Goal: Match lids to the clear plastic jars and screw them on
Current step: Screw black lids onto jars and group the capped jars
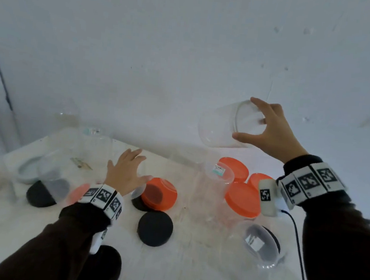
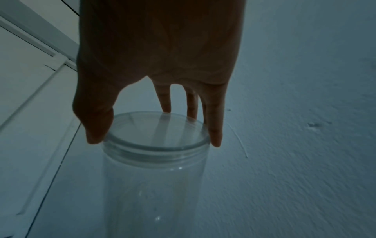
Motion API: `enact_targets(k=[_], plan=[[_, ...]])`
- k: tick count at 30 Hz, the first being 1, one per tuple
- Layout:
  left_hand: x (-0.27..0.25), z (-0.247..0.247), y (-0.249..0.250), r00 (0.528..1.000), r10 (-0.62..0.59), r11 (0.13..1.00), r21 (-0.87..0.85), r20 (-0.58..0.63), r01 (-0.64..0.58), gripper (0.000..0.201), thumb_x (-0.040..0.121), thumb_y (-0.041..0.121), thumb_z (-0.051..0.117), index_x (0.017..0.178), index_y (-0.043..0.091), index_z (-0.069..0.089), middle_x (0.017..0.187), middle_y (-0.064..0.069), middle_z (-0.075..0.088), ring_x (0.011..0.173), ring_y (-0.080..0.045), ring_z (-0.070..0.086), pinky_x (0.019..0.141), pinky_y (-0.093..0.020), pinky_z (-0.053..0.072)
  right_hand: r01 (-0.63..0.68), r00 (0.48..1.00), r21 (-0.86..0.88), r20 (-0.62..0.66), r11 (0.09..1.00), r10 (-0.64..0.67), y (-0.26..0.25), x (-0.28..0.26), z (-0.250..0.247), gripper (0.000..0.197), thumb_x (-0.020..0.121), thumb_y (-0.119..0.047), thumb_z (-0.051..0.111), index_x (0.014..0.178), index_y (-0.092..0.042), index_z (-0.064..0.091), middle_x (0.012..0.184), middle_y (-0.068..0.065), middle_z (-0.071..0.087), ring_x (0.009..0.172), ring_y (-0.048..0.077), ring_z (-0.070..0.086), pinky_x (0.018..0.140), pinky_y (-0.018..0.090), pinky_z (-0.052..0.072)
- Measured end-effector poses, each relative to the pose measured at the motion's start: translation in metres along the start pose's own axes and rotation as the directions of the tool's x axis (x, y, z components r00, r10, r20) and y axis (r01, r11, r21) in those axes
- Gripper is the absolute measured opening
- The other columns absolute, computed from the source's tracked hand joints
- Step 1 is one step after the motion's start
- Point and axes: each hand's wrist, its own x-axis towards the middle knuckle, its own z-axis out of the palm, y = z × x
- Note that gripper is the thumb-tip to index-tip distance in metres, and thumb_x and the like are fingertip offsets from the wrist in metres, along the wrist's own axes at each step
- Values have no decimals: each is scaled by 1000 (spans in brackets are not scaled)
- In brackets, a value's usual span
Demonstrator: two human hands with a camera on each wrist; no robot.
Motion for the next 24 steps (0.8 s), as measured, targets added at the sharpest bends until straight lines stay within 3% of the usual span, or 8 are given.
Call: enact_targets(k=[5, 10, 16, 20, 24], plan=[[2, 5, -4, 999, -32, 999, 33, -4, 32, 56, 86, 46, 56, 136, 27, 40, 152, 11, 22, 142, -12, 7, 109, -52, 23, -53, 996, 14, 78, 998, 52, 32, 33, 26, 89, 67, -30, 82, 141, -23, 34, 136, 8, 31, 118, 25, 44, 103, 35, 38], [5, 11, -9, 999, -14, 999, 35, -43, 15, 55, 84, 46, 59, 133, 26, 45, 150, 10, 27, 142, -12, 11, 106, -51, 30, -51, 980, -43, 191, 998, 58, 58, 58, 55, 86, 68, -31, 81, 140, -20, 35, 137, 8, 31, 121, 25, 42, 96, 26, 32], [7, 16, -13, 996, -6, 1000, -12, -93, 5, 56, 79, 49, 63, 127, 24, 52, 147, 8, 35, 141, -14, 17, 103, -52, 34, -46, 943, -88, 324, 995, 72, 69, 83, 78, 81, 69, -33, 80, 137, -19, 39, 137, 8, 35, 121, 26, 44, 97, 33, 35], [6, 16, -14, 994, -2, 1000, -30, -113, -2, 85, 57, 70, 31, 122, 23, 57, 143, 7, 41, 139, -17, 24, 99, -53, 38, 10, 884, -144, 464, 990, 59, 72, 93, 89, 82, 68, -30, 81, 138, -22, 39, 138, 4, 34, 123, 23, 40, 96, 29, 33], [6, 17, -14, 992, -2, 1000, -24, -129, -1, 87, 55, 70, 27, 121, 23, 58, 142, 7, 42, 139, -16, 25, 98, -53, 39, 32, 836, -173, 545, 984, 69, 74, 97, 99, 82, 70, -31, 79, 140, -24, 35, 142, 3, 31, 128, 22, 35, 100, 32, 32]])
